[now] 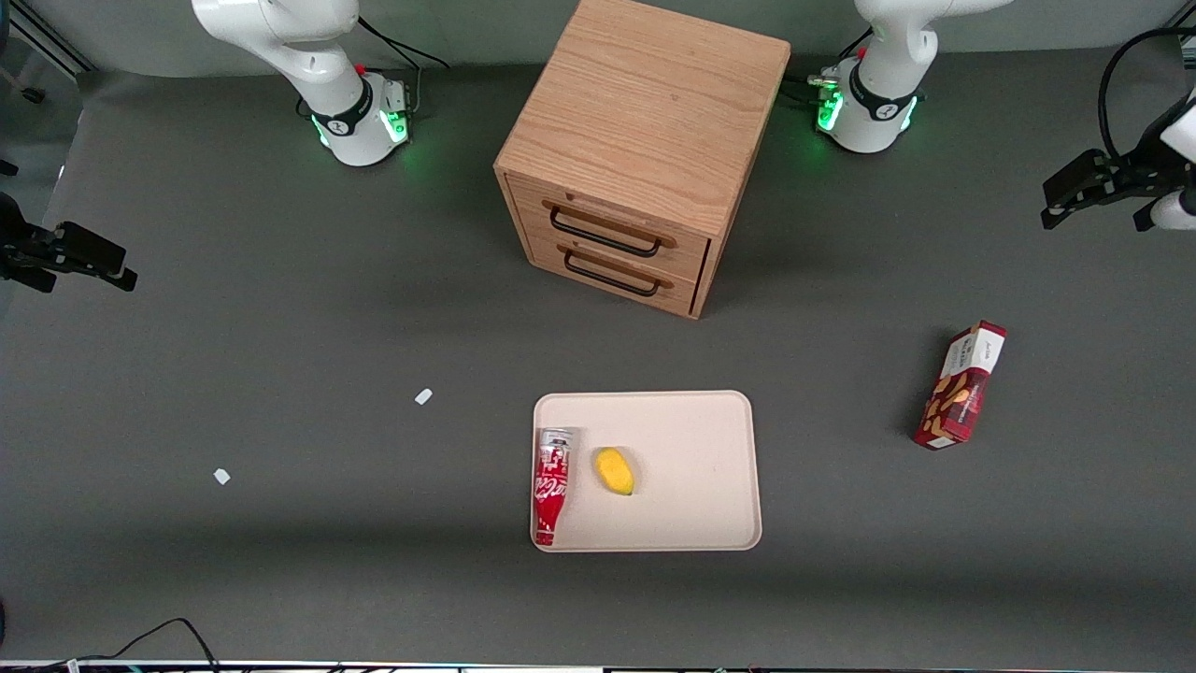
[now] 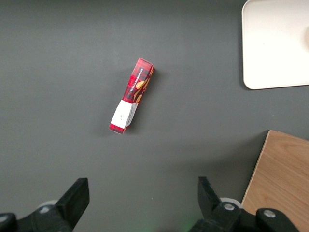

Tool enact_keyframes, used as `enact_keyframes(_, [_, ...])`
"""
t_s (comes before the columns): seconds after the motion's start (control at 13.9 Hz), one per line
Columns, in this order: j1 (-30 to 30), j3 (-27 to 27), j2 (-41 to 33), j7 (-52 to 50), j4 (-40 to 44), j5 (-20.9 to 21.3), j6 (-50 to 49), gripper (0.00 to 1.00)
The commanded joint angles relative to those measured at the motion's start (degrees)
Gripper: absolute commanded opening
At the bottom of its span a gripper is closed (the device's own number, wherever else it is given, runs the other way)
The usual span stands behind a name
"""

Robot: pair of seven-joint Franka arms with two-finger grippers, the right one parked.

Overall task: Place red cookie box on tray
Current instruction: 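Move the left gripper down over the red plaid cookie box, then close the left gripper on the end of the cookie box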

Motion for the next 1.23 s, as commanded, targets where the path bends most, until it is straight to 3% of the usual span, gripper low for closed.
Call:
enact_keyframes(0.0, [0.43,-0.05,3.78,4.43,-0.09,2.94,0.13,1.0])
enact_keyframes(0.22, [0.52,0.03,8.18,10.23,-1.23,7.7,3.55,1.0])
enact_keyframes(1.15, [3.68,1.44,25.23,24.66,-19.68,7.36,44.85,1.0])
